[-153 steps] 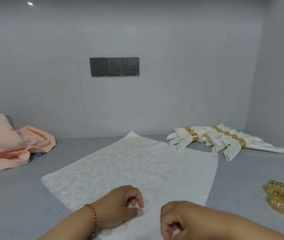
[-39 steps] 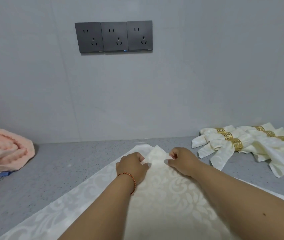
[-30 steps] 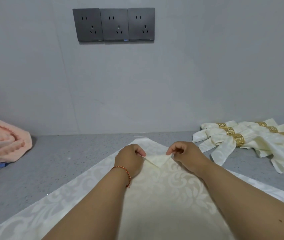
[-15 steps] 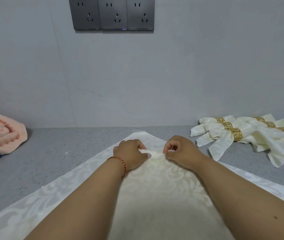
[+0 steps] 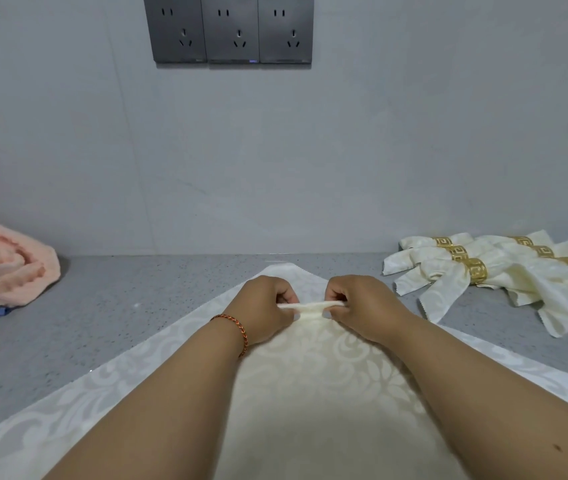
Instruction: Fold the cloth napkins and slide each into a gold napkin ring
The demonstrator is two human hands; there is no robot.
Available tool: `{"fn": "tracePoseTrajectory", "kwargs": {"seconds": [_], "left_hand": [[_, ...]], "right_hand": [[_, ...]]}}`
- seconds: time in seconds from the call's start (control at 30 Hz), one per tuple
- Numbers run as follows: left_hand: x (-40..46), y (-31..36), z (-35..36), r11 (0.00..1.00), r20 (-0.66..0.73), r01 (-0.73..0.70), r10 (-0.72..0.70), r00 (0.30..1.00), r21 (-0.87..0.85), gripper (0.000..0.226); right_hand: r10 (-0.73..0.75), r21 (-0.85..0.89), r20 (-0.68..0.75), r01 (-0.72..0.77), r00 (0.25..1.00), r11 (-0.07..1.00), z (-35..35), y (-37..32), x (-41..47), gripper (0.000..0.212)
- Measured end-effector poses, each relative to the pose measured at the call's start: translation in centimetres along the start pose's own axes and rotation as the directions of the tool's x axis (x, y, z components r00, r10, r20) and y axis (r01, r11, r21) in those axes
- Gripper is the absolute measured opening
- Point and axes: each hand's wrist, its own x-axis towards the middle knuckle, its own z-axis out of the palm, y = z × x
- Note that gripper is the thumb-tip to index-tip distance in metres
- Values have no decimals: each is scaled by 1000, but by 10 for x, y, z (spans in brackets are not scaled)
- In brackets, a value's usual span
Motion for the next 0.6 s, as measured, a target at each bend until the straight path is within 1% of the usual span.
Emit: {"fn": "tracePoseTrajectory", "kwargs": {"seconds": [0.1,0.17,0.23,0.3,0.37,0.43,0.47,0.53,0.6], "left_hand": [[-4,2,-3,1000,5,-12,12,1000,0,28],[-6,4,-6,1000,22,-12,11,1000,26,33],[-7,5,-10,999,50,-6,3,999,52,36],[-7,7,-12,997,102,-4,-5,995,83,36],[-7,7,-14,994,152,11,-26,988,105,33],[-6,6,-16,997,173,58,-66,983,53,18],[-7,7,-16,995,178,95,-92,980,-12,13],[-7,8,-18,983,189,150,-129,973,-102,18],[-5,9,-17,992,198,120,-112,974,-27,24]], "right_hand": [[-24,-8,-27,23,999,1000,-2,-1,-5,27],[-30,-14,-15,30,999,999,-5,2,-6,22],[-45,-40,18,46,999,998,-9,4,-6,18],[-68,-60,62,72,996,996,-12,4,-6,18],[-77,-70,108,85,991,994,-14,3,-7,17],[-65,-47,126,71,990,996,-14,4,-5,8],[-49,-7,127,50,991,999,-14,4,-5,10],[-12,63,128,4,992,998,-13,5,-4,19],[0,59,144,-8,990,998,-13,5,-4,19]]}}
